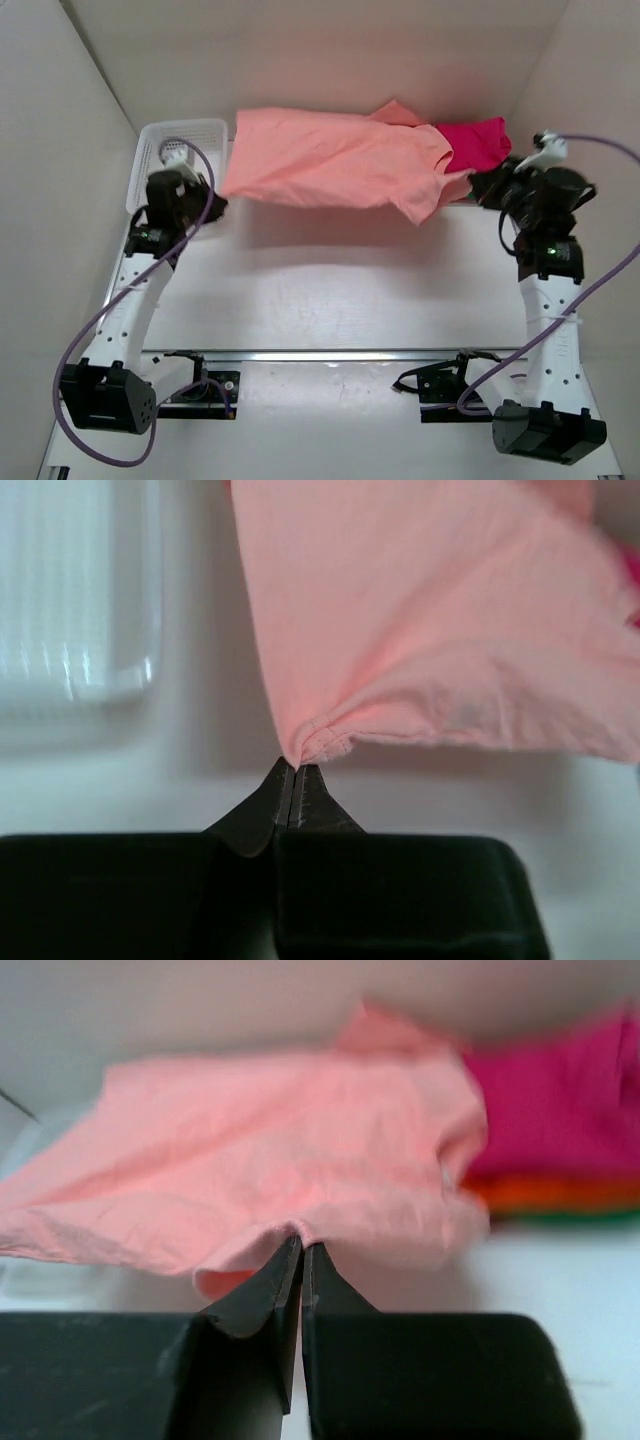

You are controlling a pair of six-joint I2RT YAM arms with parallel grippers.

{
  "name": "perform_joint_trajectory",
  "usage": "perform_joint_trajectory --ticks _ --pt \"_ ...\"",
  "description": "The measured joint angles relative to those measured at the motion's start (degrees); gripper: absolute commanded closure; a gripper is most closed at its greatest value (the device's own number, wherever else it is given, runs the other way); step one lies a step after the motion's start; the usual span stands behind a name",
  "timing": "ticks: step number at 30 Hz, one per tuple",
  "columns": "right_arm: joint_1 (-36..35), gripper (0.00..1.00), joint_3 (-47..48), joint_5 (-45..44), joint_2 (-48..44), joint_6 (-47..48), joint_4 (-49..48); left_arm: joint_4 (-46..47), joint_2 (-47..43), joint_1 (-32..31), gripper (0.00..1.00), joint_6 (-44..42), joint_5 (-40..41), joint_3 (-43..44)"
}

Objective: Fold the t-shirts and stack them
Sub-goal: Flatten out the tshirt, then fold the flattened tshirt in 1/3 of the way

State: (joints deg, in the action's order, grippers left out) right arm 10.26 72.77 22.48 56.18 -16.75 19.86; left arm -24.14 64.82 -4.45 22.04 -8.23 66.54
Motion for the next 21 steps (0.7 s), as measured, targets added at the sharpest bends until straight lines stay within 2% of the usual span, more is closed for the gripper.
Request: perform_joint_trajectory --ticks 5,6,12,18,21 --pt "-5.75 1.0 -19.52 -6.23 -8.0 -1.68 9.01 -0.76 -7.76 -3.23 1.0 5.09 -0.63 -22.95" --pt "-9.11 1.0 -25.53 -8.85 -14.51 -4.15 14.99 -1.77 -14.58 -4.33 1.0 7.72 -1.27 -31.74" --pt "-10.84 1.0 -34.91 -11.28 -28.26 -10.27 23.93 -2.73 -24.09 -4.31 1.0 11.72 -3.02 -42.99" --pt "-4.61 1.0 -37.97 -9.35 -29.29 -9.99 31.04 -4.61 -30.91 -3.48 1.0 14.32 -2.54 -48.46" --pt "-4.31 1.0 -37.92 -9.09 -27.08 -9.99 31.12 -5.2 -33.92 -3.06 1.0 15.19 -0.68 -49.05"
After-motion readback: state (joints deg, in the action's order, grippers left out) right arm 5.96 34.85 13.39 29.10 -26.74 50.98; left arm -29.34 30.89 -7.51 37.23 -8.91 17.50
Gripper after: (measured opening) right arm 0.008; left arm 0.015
